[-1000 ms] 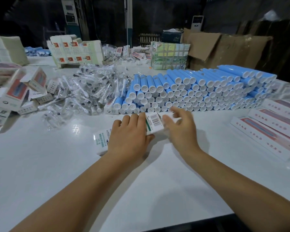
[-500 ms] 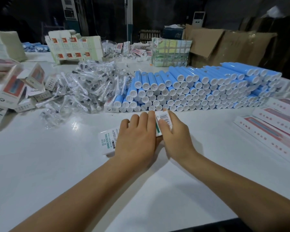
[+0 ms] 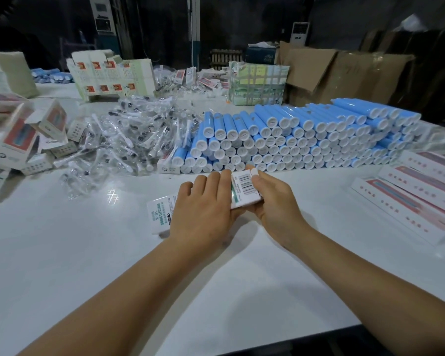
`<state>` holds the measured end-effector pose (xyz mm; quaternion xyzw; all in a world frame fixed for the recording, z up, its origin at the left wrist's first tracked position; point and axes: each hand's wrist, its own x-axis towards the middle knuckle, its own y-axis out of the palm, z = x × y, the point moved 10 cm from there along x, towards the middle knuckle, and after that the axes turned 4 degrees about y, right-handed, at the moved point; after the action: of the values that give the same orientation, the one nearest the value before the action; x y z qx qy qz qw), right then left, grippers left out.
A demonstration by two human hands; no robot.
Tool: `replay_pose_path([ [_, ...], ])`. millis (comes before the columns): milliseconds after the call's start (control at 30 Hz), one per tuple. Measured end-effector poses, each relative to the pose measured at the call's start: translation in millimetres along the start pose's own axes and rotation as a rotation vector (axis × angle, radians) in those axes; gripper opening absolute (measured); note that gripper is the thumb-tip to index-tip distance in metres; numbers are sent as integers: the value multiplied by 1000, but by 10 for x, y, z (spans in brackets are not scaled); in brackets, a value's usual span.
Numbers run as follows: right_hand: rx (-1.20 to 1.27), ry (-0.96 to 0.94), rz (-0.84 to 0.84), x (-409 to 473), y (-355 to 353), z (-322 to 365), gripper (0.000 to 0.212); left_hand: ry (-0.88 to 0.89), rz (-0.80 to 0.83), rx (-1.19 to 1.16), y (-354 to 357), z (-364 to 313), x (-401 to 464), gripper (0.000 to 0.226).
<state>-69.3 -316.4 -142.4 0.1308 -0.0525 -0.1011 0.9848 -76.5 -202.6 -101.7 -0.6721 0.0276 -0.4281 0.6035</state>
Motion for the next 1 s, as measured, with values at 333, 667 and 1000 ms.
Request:
replay_pose_path([
  [333, -42, -22, -27, -12, 6, 14, 31, 11, 27, 10, -14, 4, -39, 68],
  [667, -390, -73, -60, -81, 61, -28, 71, 53, 89, 82, 77, -31, -20, 76],
  [1000, -587, -181, -124, -134, 69, 74, 52, 40, 103, 116, 125, -27, 6, 79],
])
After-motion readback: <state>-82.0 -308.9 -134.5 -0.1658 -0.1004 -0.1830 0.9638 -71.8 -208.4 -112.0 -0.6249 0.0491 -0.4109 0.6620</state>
